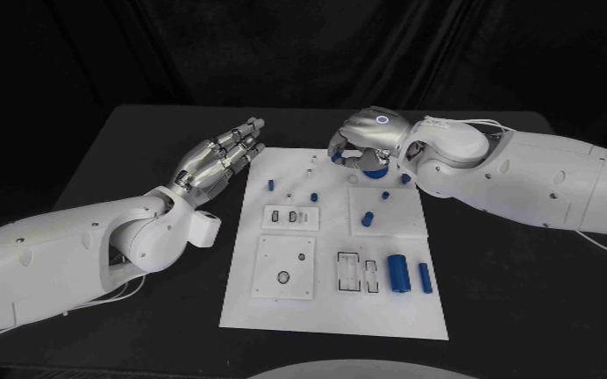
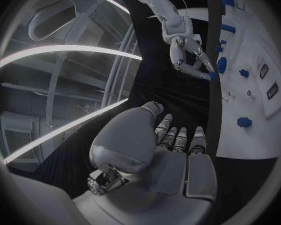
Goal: Assemble the parts on the task board
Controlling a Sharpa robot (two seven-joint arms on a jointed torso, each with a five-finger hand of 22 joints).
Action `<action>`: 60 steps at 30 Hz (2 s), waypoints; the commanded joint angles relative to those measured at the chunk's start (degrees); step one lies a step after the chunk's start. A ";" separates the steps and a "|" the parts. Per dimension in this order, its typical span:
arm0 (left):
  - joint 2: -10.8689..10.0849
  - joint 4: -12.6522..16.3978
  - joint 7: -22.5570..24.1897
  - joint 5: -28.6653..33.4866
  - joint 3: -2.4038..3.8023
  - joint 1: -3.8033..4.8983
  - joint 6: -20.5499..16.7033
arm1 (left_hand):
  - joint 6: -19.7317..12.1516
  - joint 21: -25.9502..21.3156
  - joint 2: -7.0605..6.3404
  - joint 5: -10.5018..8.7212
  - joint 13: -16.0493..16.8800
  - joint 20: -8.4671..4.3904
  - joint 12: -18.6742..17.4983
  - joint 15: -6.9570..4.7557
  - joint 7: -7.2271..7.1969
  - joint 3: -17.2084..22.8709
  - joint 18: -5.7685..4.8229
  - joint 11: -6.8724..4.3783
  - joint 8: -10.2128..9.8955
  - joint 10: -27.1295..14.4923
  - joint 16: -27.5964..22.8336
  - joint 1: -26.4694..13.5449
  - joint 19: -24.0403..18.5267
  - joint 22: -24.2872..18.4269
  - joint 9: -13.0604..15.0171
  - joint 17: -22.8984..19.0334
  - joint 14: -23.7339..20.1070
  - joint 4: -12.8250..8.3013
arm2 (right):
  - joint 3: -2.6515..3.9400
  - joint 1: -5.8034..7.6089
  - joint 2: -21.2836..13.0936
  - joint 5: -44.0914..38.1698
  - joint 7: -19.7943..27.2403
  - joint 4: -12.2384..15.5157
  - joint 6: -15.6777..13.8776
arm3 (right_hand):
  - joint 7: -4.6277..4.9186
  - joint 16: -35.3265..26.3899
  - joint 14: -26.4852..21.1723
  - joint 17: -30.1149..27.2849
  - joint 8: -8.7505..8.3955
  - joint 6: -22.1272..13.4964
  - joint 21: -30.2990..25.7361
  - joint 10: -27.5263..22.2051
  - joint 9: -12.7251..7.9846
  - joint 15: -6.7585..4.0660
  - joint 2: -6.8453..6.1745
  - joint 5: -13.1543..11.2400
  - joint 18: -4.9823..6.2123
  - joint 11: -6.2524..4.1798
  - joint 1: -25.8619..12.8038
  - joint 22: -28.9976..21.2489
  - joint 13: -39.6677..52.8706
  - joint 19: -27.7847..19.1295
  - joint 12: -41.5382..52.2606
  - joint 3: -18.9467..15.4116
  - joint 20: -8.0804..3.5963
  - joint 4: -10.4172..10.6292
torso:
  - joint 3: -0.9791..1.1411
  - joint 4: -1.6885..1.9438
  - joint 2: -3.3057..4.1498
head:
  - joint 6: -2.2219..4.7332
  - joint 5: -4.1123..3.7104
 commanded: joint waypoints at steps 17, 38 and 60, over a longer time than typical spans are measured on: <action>0.96 -0.19 11.80 -0.08 0.05 0.17 0.72 | 0.27 -0.23 -0.19 0.15 -0.08 0.57 -0.19 0.44 0.04 0.38 0.61 0.43 0.26 -0.06 -0.21 0.36 0.06 0.01 0.10 -0.05 0.08 -0.06 | 0.02 -0.03 9.53 3.42 -0.14 -10.73 1.46 | 0.44 0.01 0.19 -0.08 -1.38 -1.02 0.38 -0.14 0.01 0.29 -0.75 -0.55 -0.45 0.48 0.31 0.55 -0.03 0.24 -2.51 0.79 0.34 0.69 | -0.24 1.34 0.62 | 0.25 -1.47; 1.23 -0.67 11.50 -0.08 0.05 0.17 1.12 | 0.25 -0.22 -0.20 0.16 -0.08 0.59 -0.19 0.50 0.05 0.45 0.61 0.45 0.27 -0.06 -0.21 0.36 0.07 0.01 0.10 -0.05 0.08 -0.07 | 0.02 -1.69 11.38 3.47 -0.78 -13.80 5.10 | 0.91 -1.15 -0.92 -1.46 -2.84 -2.46 -0.65 -1.05 -0.16 0.81 -1.34 -0.91 -0.20 1.08 0.35 -0.06 0.00 -0.92 -4.76 1.60 0.84 1.27 | -0.32 1.38 0.86 | 0.41 -1.95; 1.36 -1.22 11.01 -0.08 0.05 0.17 1.56 | 0.04 -0.22 -0.19 0.14 -0.08 0.65 -0.19 0.62 0.09 0.59 0.60 0.49 0.23 -0.06 -0.21 0.34 0.07 0.01 0.06 -0.05 0.08 -0.08 | 0.02 -2.02 10.29 3.69 -0.14 -13.57 0.64 | 1.00 -1.07 -1.11 -1.29 -2.95 -2.24 -0.64 -0.71 -0.05 0.89 -1.24 -0.11 -0.18 1.13 0.48 0.18 0.12 -1.09 -5.15 2.04 0.97 1.42 | -0.40 1.34 0.70 | 0.50 -1.93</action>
